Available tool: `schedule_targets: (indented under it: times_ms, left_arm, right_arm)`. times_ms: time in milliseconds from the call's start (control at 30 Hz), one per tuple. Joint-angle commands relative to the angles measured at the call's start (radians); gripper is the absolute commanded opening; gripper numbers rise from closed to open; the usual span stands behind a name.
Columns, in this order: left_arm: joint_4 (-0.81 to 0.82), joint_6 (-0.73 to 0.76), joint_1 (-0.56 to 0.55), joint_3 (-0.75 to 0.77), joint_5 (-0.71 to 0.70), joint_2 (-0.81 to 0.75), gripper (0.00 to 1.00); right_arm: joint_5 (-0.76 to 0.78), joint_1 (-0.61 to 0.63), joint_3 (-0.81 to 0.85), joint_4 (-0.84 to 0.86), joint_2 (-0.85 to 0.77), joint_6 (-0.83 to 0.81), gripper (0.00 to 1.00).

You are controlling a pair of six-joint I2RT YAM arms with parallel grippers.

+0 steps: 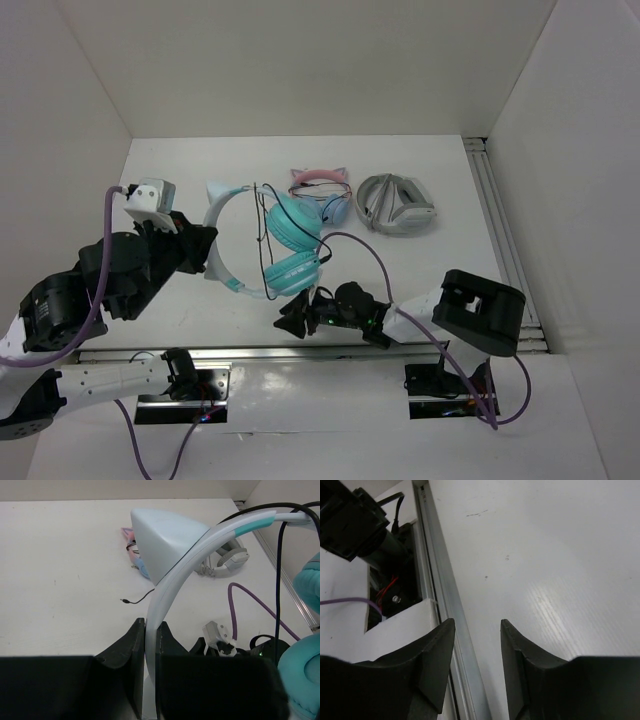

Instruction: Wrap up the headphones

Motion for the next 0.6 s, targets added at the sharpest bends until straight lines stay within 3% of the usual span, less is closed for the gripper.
schedule_targets:
  times_ms: [0, 67, 100, 133, 233, 300, 467, 500, 567]
  left_arm:
    - [0.103, -0.057, -0.004, 0.040, -0.018, -0.027, 0.00]
    - [0.103, -0.057, -0.004, 0.040, -0.018, -0.027, 0.00]
    - [0.103, -0.057, -0.004, 0.040, -0.018, -0.027, 0.00]
    - [0.103, -0.057, -0.004, 0.040, -0.018, -0.027, 0.00]
    - [0.103, -0.066, -0.004, 0.031, 0.000, -0.027, 0.00]
    - [0.103, -0.066, -0.004, 0.031, 0.000, -0.027, 0.00]
    - [0.112, -0.075, -0.004, 0.013, 0.037, -0.027, 0.00]
    - [0.112, -0.075, -0.004, 0.013, 0.048, -0.027, 0.00]
    - [0.112, -0.075, -0.004, 0.013, 0.057, -0.027, 0.00]
  right_arm:
    - [0.153, 0.012, 0.032, 0.024, -0.046, -0.012, 0.50]
    - [0.249, 0.022, 0.022, 0.001, -0.078, -0.025, 0.53]
    - [0.277, 0.022, 0.022, -0.008, -0.089, -0.025, 0.81]
    - [0.312, 0.034, 0.022, -0.020, -0.098, -0.046, 0.88]
    - [0.439, 0.046, 0.032, -0.045, -0.130, -0.066, 0.91]
    - [0.440, 0.046, 0.041, -0.045, -0.130, -0.081, 0.95]
    - [0.473, 0.055, 0.109, -0.054, -0.038, -0.101, 0.96]
    - [0.473, 0.055, 0.142, -0.065, -0.018, -0.101, 0.93]
    - [0.452, 0.055, 0.187, -0.091, 0.046, -0.112, 0.68]
